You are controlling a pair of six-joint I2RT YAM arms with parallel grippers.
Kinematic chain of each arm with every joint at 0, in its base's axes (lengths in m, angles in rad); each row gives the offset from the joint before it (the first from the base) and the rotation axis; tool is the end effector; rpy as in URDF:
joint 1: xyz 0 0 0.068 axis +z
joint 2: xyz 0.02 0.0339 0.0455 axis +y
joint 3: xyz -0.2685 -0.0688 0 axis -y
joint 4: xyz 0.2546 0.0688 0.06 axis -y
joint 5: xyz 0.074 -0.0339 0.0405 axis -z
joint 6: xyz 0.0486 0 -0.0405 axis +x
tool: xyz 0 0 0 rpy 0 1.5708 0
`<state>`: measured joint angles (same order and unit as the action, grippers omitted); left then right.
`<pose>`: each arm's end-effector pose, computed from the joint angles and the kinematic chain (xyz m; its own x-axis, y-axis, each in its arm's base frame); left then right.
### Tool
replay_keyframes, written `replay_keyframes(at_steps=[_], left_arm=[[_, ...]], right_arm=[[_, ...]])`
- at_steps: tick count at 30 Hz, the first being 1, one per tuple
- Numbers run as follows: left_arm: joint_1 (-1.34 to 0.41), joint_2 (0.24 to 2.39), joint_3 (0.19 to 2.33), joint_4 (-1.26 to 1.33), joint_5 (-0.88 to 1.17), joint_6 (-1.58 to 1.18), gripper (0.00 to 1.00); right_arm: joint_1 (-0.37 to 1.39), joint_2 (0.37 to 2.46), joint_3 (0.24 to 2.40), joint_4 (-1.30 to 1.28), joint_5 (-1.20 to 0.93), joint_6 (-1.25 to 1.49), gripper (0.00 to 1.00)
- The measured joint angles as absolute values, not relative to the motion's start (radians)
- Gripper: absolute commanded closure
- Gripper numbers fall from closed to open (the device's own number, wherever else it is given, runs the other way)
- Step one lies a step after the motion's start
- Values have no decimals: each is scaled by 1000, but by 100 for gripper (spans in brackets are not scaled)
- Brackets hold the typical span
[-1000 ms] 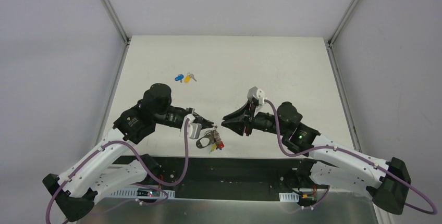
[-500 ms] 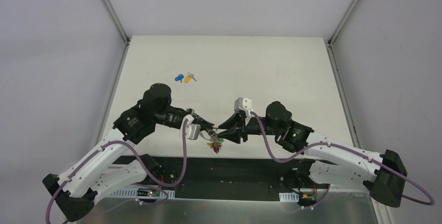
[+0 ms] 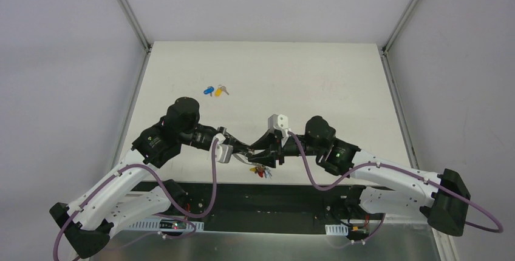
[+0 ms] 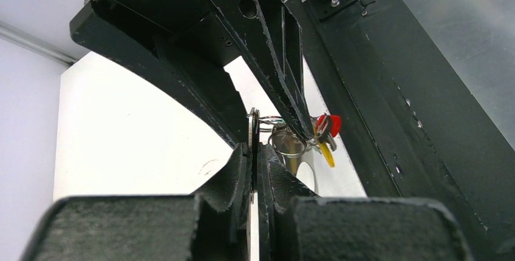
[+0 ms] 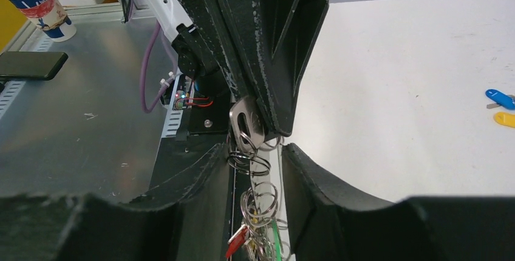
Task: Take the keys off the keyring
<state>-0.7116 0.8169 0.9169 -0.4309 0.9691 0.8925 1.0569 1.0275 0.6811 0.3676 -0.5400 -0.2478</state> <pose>0.1098 -0.1476 0.3614 0.5932 0.0705 -0.8020 0.7940 -0.2157 0.5683 0.1044 0.2358 0.3158 0.2553 0.0243 -0.9666 -0.9665 -0.0207 -0.2558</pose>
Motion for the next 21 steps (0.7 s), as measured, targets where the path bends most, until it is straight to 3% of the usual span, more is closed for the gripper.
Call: replay_keyframes(at_steps=[5, 13, 18, 21], left_arm=[[-712, 817, 917, -428, 970, 889, 100], [-712, 813, 917, -425, 972, 883, 100], [-712, 810, 917, -425, 973, 881, 100], [-712, 810, 917, -425, 979, 881, 100]], right_arm=[[1061, 1024, 681, 380, -548, -249, 71], [1061, 1021, 681, 380, -576, -241, 53], [1061, 1014, 680, 377, -617, -236, 53], [1061, 1011, 680, 376, -632, -232, 58]])
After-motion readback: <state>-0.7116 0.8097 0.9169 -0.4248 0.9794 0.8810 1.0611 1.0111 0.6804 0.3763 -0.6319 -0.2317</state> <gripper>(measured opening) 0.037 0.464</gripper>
